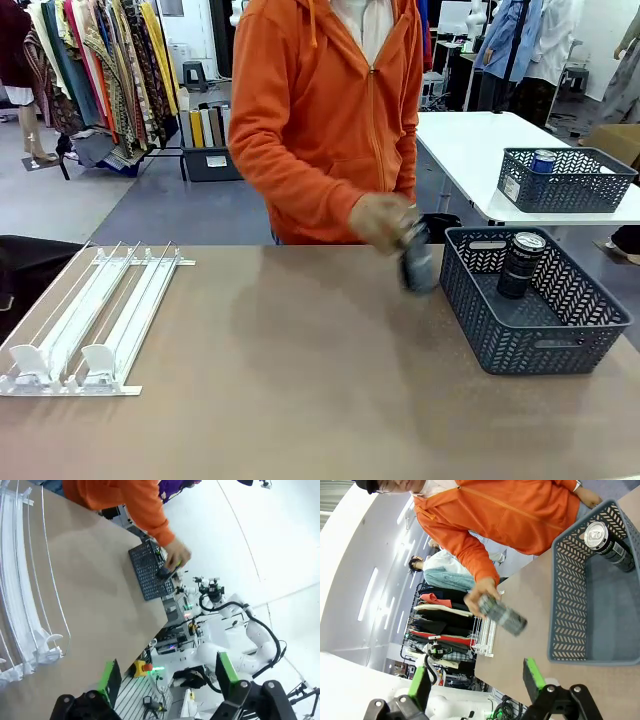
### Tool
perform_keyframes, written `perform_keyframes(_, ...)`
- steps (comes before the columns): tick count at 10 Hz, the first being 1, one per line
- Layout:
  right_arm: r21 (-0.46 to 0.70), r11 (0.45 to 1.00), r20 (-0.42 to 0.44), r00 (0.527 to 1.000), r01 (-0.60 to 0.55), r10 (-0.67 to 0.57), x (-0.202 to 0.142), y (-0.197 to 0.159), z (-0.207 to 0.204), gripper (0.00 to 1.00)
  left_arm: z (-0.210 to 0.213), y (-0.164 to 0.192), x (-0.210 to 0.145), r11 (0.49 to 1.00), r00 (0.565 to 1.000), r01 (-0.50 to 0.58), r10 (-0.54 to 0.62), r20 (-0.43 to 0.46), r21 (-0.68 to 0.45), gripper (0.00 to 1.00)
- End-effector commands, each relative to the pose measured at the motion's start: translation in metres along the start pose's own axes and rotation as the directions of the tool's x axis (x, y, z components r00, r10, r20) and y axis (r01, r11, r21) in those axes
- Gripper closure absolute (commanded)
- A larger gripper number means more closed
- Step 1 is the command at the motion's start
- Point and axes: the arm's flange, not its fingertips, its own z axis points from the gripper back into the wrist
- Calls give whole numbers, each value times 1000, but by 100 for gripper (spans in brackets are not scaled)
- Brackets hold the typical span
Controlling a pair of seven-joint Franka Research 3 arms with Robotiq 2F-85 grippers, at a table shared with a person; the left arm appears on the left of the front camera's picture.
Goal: Retrieve and store the cans from the dispenser.
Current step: Pick up one can from the Automatic Can Dispenser and place it in the middle of the table.
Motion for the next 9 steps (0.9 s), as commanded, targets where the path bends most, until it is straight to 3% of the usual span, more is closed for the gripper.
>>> perform_keyframes(1,25,1000,19,1000,1,-2,3,5,-2,0,-28,-37,16,993,994,82,-75,-79,84,0)
perform_keyframes(9,25,1000,19,1000,1,-2,3,5,-2,0,-28,-37,16,993,994,82,-75,-79,84,0)
